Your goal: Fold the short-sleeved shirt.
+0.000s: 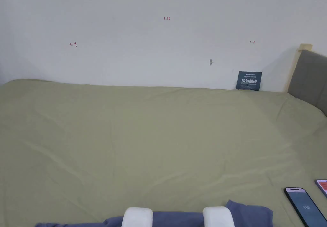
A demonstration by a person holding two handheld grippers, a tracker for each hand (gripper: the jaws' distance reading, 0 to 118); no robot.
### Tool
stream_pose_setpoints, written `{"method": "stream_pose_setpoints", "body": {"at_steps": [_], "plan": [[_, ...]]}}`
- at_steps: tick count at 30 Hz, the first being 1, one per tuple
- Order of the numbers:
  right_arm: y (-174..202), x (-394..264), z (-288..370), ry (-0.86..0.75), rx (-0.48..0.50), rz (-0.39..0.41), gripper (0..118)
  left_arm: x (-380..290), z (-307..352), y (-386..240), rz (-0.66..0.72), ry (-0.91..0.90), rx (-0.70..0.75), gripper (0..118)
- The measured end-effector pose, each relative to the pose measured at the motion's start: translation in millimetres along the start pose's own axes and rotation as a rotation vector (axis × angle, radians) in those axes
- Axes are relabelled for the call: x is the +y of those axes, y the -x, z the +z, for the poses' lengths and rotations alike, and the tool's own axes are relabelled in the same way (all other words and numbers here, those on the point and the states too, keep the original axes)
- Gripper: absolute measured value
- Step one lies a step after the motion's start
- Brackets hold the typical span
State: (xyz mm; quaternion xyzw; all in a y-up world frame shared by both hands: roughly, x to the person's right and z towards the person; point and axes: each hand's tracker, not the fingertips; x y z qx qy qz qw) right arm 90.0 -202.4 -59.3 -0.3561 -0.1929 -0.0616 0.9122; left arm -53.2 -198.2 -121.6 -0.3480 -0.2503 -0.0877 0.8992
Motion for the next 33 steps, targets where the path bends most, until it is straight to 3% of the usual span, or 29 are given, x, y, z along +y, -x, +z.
{"method": "stream_pose_setpoints", "body": {"at_steps": [12, 16, 19, 21, 23, 25, 28, 30, 31, 32, 33], "plan": [[10, 10, 21, -0.037, 0.006, 0.008, 1, 7, 14, 20, 0.02, -0.019, 0.026, 0], [-13, 28, 41, -0.103, 0.043, -0.017, 1, 50, 29, 89, 0.165, -0.097, -0.097, 0], [-33, 38, 53, -0.142, 0.033, -0.047, 1, 85, 30, 158, 0.081, -0.084, -0.104, 0], [-43, 43, 57, -0.152, 0.036, -0.074, 1, 88, 19, 206, 0.029, -0.038, -0.201, 0], [-51, 47, 58, -0.158, 0.047, -0.106, 1, 76, 1, 256, 0.103, 0.046, -0.431, 0], [-57, 50, 57, -0.155, 0.064, -0.123, 1, 54, -16, 291, 0.239, 0.097, -0.536, 7], [-60, 54, 58, -0.146, 0.07, -0.126, 1, 21, -34, 326, 0.297, 0.129, -0.378, 10], [-60, 57, 60, -0.146, 0.069, -0.108, 1, 3, -43, 337, 0.343, 0.17, -0.432, 11], [-61, 58, 60, -0.147, 0.067, -0.103, 1, -4, -46, 339, 0.372, 0.159, -0.459, 16], [-61, 60, 61, -0.147, 0.065, -0.102, 1, -11, -49, 342, 0.399, 0.143, -0.495, 39], [-62, 62, 60, -0.147, 0.066, -0.105, 1, -16, -52, 337, 0.433, 0.121, -0.551, 91]]}}
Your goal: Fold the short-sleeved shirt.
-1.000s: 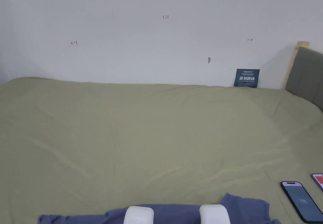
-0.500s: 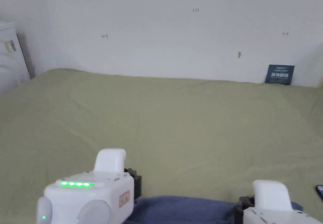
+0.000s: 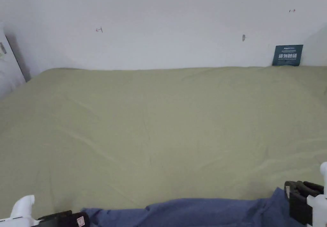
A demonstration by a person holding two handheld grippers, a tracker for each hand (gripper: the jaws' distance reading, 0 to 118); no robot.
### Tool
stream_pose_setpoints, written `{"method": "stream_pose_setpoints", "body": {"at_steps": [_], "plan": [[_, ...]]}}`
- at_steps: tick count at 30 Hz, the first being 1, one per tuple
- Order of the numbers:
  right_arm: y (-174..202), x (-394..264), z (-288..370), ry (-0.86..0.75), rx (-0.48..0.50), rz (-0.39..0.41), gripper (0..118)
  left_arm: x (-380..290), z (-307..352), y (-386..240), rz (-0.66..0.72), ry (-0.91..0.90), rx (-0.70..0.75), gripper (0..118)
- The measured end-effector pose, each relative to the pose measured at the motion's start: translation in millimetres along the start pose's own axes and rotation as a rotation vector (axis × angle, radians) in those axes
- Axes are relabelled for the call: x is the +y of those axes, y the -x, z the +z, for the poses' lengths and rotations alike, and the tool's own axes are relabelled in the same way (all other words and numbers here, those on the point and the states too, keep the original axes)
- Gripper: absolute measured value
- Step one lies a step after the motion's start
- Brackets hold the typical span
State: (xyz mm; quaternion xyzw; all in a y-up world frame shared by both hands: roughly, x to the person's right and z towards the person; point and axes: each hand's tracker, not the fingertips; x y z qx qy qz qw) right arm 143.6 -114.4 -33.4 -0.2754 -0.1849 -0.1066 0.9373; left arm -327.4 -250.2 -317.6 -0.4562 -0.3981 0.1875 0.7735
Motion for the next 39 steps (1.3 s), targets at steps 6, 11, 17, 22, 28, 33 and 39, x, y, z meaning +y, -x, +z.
{"method": "stream_pose_setpoints", "body": {"at_steps": [6, 11, 17, 22, 28, 33, 39], "plan": [[7, 7, 0, 0.005, 0.029, 0.005, 1, -24, -28, 12, 0.112, 0.008, 0.002, 118], [10, 3, -2, 0.03, 0.061, -0.002, 1, -25, -54, 1, 0.065, 0.074, -0.013, 118], [15, -5, -11, 0.065, 0.103, -0.03, 1, -21, -59, 17, 0.1, 0.055, 0.006, 89], [20, -10, -12, 0.08, 0.111, -0.018, 1, -19, -59, -8, 0.022, 0.072, 0.129, 9], [6, -9, -2, 0.072, 0.113, -0.052, 1, -2, -50, -47, -0.057, 0.047, 0.089, 9], [-12, -1, 8, 0.028, 0.087, -0.095, 1, 25, -55, -112, -0.151, 0.047, 0.036, 9], [-32, 1, 15, -0.001, 0.059, -0.136, 1, 28, -109, -206, -0.271, 0.164, -0.055, 9]]}}
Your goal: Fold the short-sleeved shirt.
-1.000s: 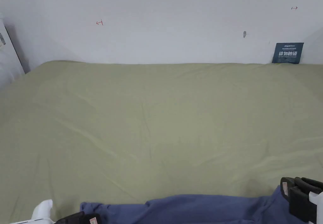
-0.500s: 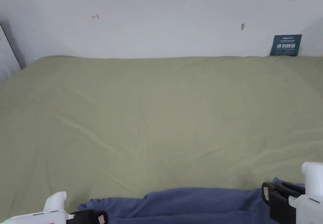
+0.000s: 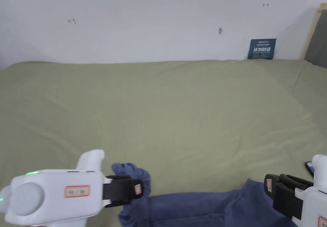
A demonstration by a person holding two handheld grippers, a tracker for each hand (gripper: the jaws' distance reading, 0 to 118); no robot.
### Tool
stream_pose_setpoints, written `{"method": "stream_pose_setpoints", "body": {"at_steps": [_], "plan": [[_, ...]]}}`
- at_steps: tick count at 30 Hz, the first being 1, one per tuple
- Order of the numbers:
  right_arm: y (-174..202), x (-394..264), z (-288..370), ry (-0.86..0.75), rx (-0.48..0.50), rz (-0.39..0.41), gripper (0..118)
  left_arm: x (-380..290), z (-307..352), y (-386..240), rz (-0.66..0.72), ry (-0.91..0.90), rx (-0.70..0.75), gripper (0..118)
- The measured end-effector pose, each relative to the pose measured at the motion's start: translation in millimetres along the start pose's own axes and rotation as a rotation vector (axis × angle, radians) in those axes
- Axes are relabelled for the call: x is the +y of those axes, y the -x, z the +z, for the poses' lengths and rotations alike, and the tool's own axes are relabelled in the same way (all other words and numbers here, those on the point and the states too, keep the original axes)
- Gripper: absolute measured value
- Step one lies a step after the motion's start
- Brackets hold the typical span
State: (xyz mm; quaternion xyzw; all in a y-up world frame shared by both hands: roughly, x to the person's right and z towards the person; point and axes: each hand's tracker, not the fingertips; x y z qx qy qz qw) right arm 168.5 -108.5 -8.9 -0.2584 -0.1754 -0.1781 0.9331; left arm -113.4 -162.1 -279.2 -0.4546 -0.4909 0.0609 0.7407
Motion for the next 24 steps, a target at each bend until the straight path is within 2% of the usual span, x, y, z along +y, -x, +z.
{"method": "stream_pose_setpoints", "body": {"at_steps": [4, 7, 9, 10, 11, 13, 14, 16, 17, 18, 19, 20, 21, 22, 24], "plan": [[-12, -3, 4, 0.001, -0.018, -0.018, 1, 9, -45, -35, 0.003, 0.058, -0.052, 9], [-23, -6, 6, 0.002, -0.031, -0.035, 1, 9, -72, -48, 0.042, 0.086, -0.11, 23], [-31, -7, 5, 0.005, -0.044, -0.052, 1, 8, -83, -53, 0.062, 0.074, -0.178, 47], [-34, -8, 4, 0.009, -0.049, -0.06, 1, 8, -86, -56, 0.063, 0.08, -0.22, 55], [-37, -8, 4, 0.014, -0.053, -0.068, 1, 7, -89, -58, 0.074, 0.084, -0.263, 55], [-41, -9, 4, 0.021, -0.056, -0.076, 1, 7, -90, -63, 0.073, 0.104, -0.299, 99], [-43, -9, 3, 0.02, -0.058, -0.076, 1, 6, -88, -63, 0.072, 0.102, -0.286, 107], [-44, -9, 4, 0.016, -0.06, -0.079, 1, 6, -83, -59, 0.065, 0.078, -0.253, 107], [-45, -8, 4, 0.015, -0.059, -0.082, 1, 7, -80, -55, 0.065, 0.056, -0.229, 105], [-44, -8, 4, 0.014, -0.054, -0.083, 1, 6, -76, -47, 0.072, 0.024, -0.198, 93], [-44, -8, 4, 0.012, -0.047, -0.084, 1, 4, -75, -39, 0.087, 0.0, -0.176, 70], [-43, -9, 5, 0.01, -0.04, -0.082, 1, -1, -75, -32, 0.101, -0.013, -0.137, 31], [-41, -9, 5, 0.009, -0.037, -0.08, 1, -6, -79, -27, 0.12, -0.002, -0.082, 0], [-40, -10, 6, 0.007, -0.031, -0.08, 1, -11, -83, -23, 0.116, 0.005, -0.025, 0], [-37, -11, 6, 0.007, -0.01, -0.078, 1, -27, -96, -15, 0.112, 0.073, -0.004, 0]]}}
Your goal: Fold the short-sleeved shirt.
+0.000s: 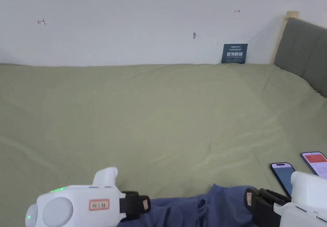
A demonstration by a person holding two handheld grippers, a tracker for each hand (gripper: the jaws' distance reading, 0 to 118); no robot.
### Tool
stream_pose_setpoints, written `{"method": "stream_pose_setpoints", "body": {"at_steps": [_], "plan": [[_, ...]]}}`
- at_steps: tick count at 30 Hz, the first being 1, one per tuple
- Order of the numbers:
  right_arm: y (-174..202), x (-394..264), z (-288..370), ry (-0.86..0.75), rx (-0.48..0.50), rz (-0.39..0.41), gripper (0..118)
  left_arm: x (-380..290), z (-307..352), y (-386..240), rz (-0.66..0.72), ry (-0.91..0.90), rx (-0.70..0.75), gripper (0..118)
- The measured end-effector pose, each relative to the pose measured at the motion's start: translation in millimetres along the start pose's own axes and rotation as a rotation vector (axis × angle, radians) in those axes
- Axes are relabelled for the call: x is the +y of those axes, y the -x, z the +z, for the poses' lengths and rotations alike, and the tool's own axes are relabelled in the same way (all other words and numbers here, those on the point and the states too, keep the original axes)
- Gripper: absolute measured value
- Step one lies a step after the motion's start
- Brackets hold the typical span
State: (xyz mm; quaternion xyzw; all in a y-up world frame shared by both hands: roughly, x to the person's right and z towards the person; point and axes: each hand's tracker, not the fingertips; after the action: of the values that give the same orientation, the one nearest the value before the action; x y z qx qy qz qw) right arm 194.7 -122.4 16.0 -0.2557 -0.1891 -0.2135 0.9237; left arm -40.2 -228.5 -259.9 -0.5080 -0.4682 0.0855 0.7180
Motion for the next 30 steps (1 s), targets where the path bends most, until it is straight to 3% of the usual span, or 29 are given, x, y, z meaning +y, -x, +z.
{"method": "stream_pose_setpoints", "body": {"at_steps": [6, 13, 21, 24, 28, 30], "plan": [[6, -1, 4, -0.01, 0.026, 0.012, 1, -36, -52, -1, 0.038, 0.083, 0.003, 0], [3, -1, 11, -0.01, 0.009, 0.019, 1, -55, -81, -38, 0.027, 0.034, 0.003, 0], [6, -2, 9, -0.002, 0.009, 0.009, 1, -62, -107, -53, 0.035, 0.104, -0.106, 0], [9, -2, 13, -0.011, 0.019, 0.019, 1, -65, -97, -56, 0.029, 0.098, -0.12, 0], [10, -2, 11, -0.005, 0.019, 0.018, 1, -49, -54, -49, 0.042, 0.018, -0.281, 0], [10, -2, 11, -0.001, 0.023, 0.02, 1, -34, -20, -32, 0.027, -0.04, -0.234, 0]]}}
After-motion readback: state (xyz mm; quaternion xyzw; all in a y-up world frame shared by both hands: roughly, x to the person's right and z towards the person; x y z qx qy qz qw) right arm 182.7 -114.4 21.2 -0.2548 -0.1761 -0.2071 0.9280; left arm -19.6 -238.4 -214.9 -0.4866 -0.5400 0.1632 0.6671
